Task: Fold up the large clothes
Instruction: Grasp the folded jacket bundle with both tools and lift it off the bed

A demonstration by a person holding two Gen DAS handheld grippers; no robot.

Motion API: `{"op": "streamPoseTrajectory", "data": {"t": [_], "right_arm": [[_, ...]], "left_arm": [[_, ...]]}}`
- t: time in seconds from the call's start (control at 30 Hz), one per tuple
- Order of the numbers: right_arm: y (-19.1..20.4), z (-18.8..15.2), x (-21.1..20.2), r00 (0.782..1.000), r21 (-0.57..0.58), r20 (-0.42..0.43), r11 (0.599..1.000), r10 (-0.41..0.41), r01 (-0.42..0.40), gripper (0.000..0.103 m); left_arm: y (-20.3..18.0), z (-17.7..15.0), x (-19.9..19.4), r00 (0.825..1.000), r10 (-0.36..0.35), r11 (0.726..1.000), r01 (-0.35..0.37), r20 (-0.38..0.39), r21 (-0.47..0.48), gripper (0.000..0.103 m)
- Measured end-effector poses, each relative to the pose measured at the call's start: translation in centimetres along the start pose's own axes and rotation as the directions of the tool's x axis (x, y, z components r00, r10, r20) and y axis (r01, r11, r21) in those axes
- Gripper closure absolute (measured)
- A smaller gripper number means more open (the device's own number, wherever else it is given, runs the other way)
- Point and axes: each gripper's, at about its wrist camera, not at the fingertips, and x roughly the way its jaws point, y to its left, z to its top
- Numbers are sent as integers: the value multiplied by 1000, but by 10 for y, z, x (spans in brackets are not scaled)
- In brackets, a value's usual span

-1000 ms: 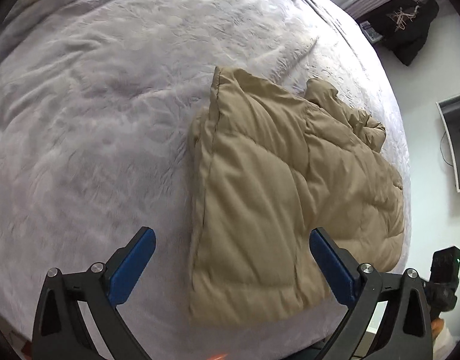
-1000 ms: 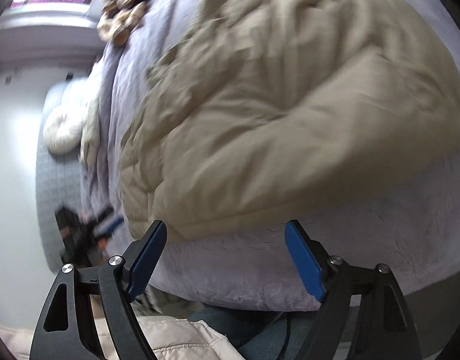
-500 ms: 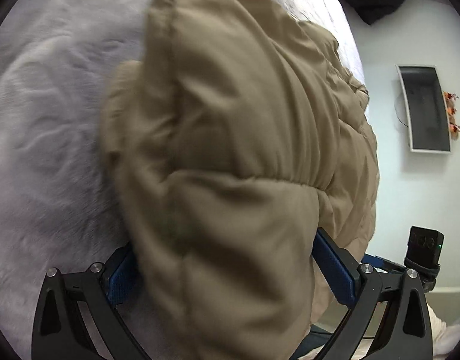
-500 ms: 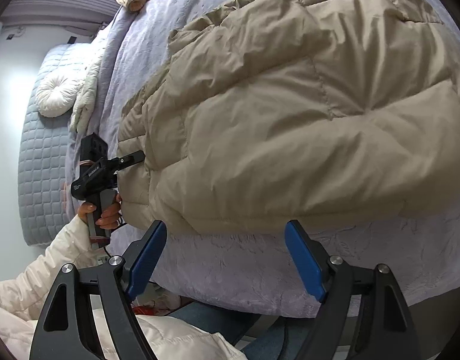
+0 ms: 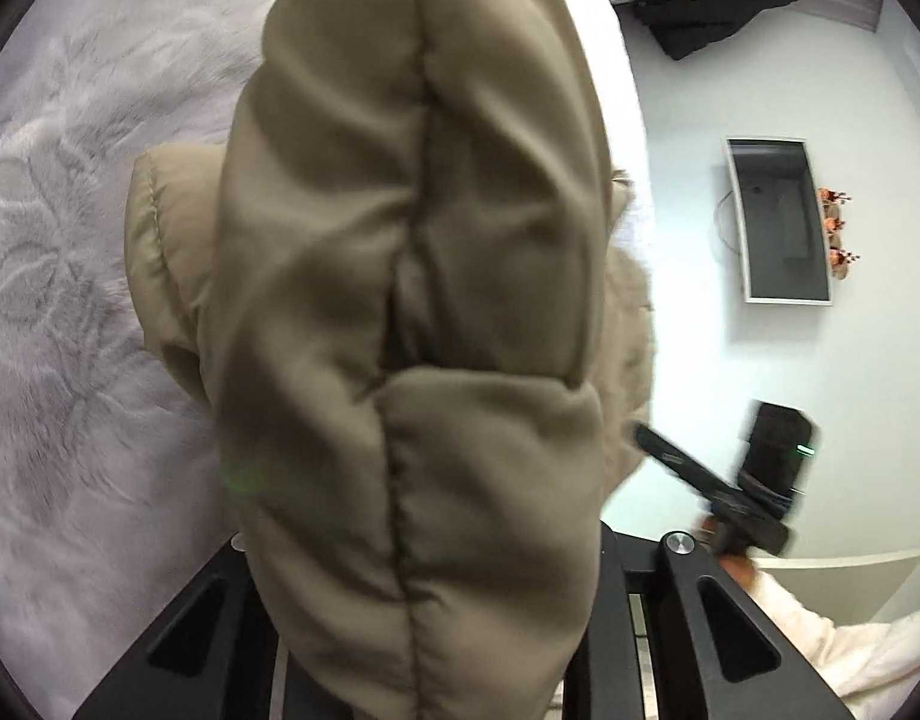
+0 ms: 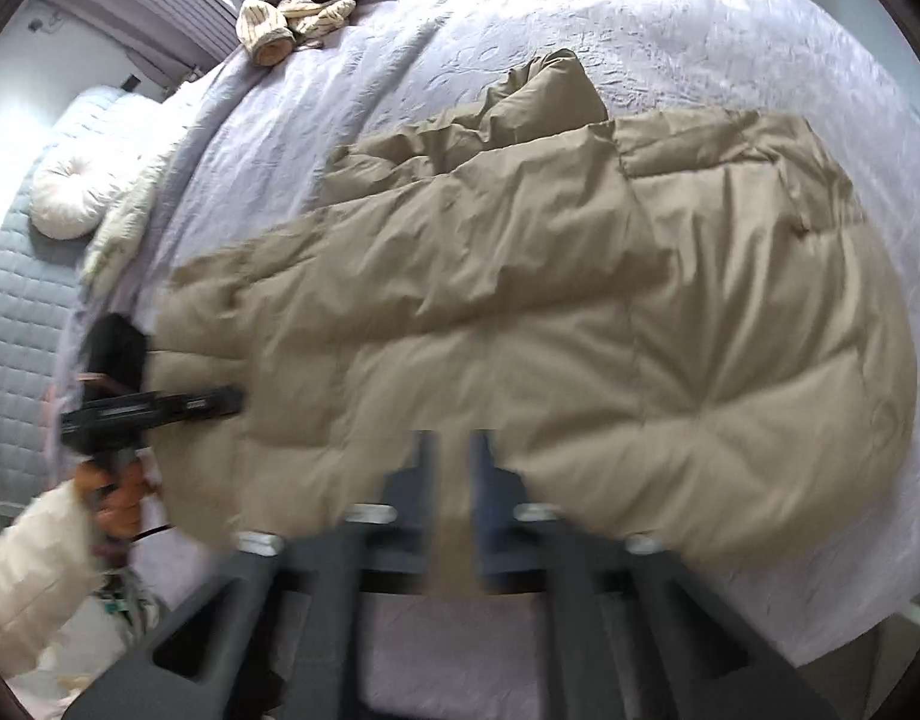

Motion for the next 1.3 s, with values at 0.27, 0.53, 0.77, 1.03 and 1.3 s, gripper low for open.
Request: {"op": "streamPoseTrajectory", "data": {"t": [0.27,0.53,0.77,1.03,1.3], "right_arm": [[-39,11,57,993,61,-50,993,103,-99,96],[-85,9,77,955,195,-66,942,289,-272,100],[-118,3,85,908,288,-65,879,413,-380,103],[-165,0,43,871,365,-98,832,481,-418,100],[-273,-31,-57,921,418,57,828,386,-373,62]], "left_arm": [[-97,-11,-7,1000,-15,998,13,23,64,78],[-212,-10,60,987,161,972,-157,-8,177,78],[-265,-13,127,940,340,915,-329,-5,233,77],[-276,-12,156,909,416,888,-404,-11,220,77],[-294,-17,237,915,394,889,-354,-89,290,24]]}}
